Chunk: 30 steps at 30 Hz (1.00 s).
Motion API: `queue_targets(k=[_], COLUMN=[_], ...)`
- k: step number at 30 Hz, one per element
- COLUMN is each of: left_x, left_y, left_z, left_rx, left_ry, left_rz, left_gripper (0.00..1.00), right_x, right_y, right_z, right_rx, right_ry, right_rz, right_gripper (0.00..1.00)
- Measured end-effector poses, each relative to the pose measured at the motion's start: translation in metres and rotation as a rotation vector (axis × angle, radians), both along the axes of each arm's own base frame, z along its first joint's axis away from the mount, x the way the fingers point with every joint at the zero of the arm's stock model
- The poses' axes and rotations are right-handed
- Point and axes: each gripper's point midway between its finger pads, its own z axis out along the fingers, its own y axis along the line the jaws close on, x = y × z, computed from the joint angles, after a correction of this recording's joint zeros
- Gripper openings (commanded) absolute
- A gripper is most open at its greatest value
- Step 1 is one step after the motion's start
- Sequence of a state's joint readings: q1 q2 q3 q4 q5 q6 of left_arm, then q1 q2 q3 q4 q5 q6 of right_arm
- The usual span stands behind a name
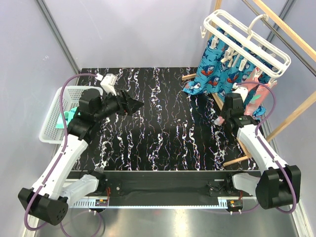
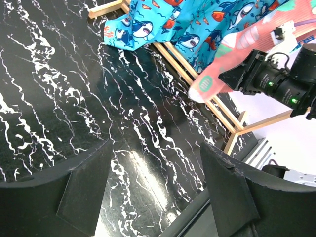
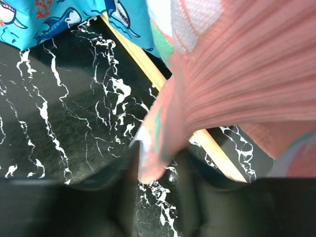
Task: Remove the socks clipped to the hanger
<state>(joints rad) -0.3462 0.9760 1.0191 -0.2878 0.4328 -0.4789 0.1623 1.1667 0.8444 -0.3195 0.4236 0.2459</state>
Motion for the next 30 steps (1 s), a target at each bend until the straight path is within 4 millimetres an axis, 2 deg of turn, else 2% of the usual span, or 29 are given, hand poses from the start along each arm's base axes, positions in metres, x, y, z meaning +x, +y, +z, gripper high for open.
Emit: queue_targets(k=[2,3,7,10,16,20,26,30], left_x=[0.0,0.0,-0.007,-0.017,-0.034,-0.037,-0.047,-0.052], left_y=[-0.001,-0.002,-0.012,-0.024,-0.056,-0.09,-0.15,-0.185], left_z=[0.001,0.0,-0.011,-0.019,-0.027,-0.045,-0.092,-0.094], left_rx=[-0.004,-0.005,0.014,0.03,0.035,0.045,0.113,0.12], left_ry=[-0.004,-0.005,0.019,0.036,0.027,0.017,0.039,-0.01], left_rz=[-0.002,-0.004,-0.022,-0.053,-0.123,-0.179,-0.277,-0.344], left_gripper=[0.73,0.72,0.71,0.71,0.7,0.7,0.75,0.79], right_x=[0.0,-0.001,-0.003,-0.003,-0.005,-0.005,-0.024,-0.038], right_y=[0.001,0.001,-0.001,-0.003,0.003,0.025,0.054,0.071], right_z=[0.0,0.0,-0.002,-0.004,0.0,0.023,0.07,0.088], right_rx=[0.009,0.012,0.015,0.012,0.058,0.163,0.331,0.432], right_ry=[-0.002,-0.001,0.017,0.025,0.041,0.029,-0.054,-0.087], right_rz=[0.0,-0.003,-0.029,-0.049,-0.046,0.026,0.131,0.187], right_gripper=[0.29,0.23,0.15,0.0,0.0,0.0,0.0,0.0])
